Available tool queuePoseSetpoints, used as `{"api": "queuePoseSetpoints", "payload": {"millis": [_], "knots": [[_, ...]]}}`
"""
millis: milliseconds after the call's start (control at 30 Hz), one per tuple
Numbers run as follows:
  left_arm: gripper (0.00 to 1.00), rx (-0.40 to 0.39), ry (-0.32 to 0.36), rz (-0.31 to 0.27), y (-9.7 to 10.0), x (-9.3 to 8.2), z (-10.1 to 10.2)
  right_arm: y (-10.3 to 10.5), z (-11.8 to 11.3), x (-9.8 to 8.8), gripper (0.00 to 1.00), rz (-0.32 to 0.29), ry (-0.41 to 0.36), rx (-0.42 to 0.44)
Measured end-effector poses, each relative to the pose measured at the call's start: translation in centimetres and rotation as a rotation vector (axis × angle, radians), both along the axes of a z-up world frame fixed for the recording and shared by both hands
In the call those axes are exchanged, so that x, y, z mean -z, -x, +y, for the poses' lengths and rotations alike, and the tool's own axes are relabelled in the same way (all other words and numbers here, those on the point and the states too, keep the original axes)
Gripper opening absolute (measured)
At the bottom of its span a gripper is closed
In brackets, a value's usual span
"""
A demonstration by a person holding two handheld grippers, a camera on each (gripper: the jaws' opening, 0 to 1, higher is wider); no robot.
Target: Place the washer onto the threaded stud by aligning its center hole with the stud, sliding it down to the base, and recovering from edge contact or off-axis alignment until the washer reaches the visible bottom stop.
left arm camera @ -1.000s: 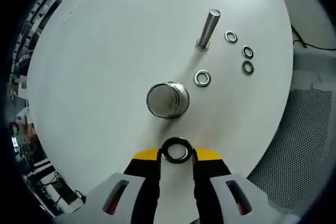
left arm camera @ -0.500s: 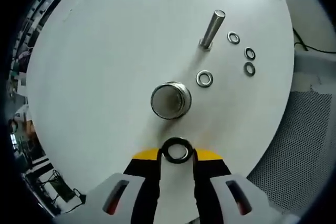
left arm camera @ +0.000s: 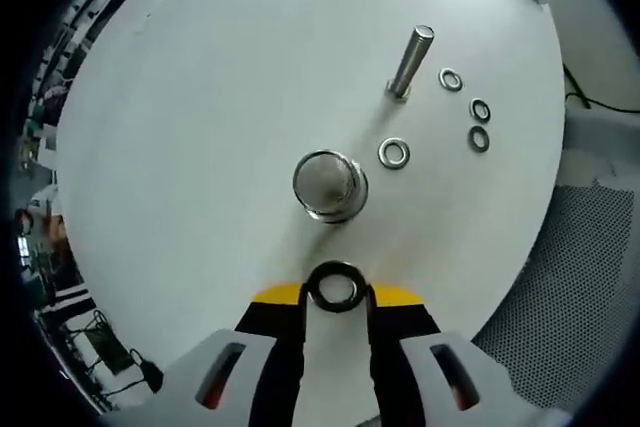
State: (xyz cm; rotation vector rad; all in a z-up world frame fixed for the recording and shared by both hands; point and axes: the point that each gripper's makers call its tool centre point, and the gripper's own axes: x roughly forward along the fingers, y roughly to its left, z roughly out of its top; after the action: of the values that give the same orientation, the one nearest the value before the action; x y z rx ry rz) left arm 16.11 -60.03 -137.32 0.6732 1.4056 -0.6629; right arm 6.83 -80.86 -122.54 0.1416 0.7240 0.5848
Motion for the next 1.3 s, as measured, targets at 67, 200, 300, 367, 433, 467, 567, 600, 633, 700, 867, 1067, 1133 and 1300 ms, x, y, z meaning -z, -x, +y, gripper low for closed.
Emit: {"api": "queuePoseSetpoints", "payload": {"millis": [67,200,300,367,433,467,567,600,633,700,867,1067,1133,1300], "knots": [[0.21,0.014,0.002,-0.003,0.00,0.03,0.00,0.28,0.22,0.41,0.29,0.015,0.018,-0.024],[0.21,0.015,0.019,0.002,-0.05,0.08,0.03,0.25,0.14,0.21,0.29,0.009,0.010,-0.017],[0.21,0.004,0.008,0.006,-0.12,0.12,-0.02,0.29,0.25,0.17,0.29,0.008,0.011,-0.024],[0.21,0.004,0.003,0.005,-0.04,0.02,-0.08,0.27,0.28,0.17,0.29,0.007,0.010,-0.025],[0.21,0.006,0.005,0.001,0.00,-0.01,-0.05,0.28,0.23,0.22,0.29,0.009,0.011,-0.024],[0.21,0.007,0.008,0.000,0.03,-0.02,-0.02,0.32,0.16,0.31,0.29,0.013,0.015,-0.021],[0.21,0.007,0.017,-0.008,-0.02,0.04,0.01,0.46,0.06,0.69,0.31,0.031,0.027,-0.021],[0.21,0.006,0.018,-0.010,0.02,0.03,-0.03,0.48,0.05,0.69,0.31,0.031,0.028,-0.021],[0.21,0.004,0.019,-0.013,0.02,0.03,-0.05,0.48,0.03,0.72,0.31,0.032,0.030,-0.021],[0.21,-0.014,0.022,-0.020,-0.03,0.08,-0.01,0.49,-0.07,0.81,0.31,0.036,0.037,-0.019],[0.21,-0.018,0.034,-0.023,-0.07,0.07,0.03,0.61,-0.08,0.87,0.32,0.044,0.033,-0.017],[0.20,-0.004,0.030,-0.024,-0.11,-0.03,0.00,0.60,-0.08,0.87,0.31,0.051,0.015,-0.009],[0.19,0.006,0.039,-0.018,-0.18,-0.11,0.08,0.57,-0.11,0.86,0.31,0.051,0.012,-0.006],[0.19,0.029,0.056,-0.024,-0.40,-0.17,0.29,0.47,-0.15,0.77,0.31,0.045,0.011,-0.004]]}}
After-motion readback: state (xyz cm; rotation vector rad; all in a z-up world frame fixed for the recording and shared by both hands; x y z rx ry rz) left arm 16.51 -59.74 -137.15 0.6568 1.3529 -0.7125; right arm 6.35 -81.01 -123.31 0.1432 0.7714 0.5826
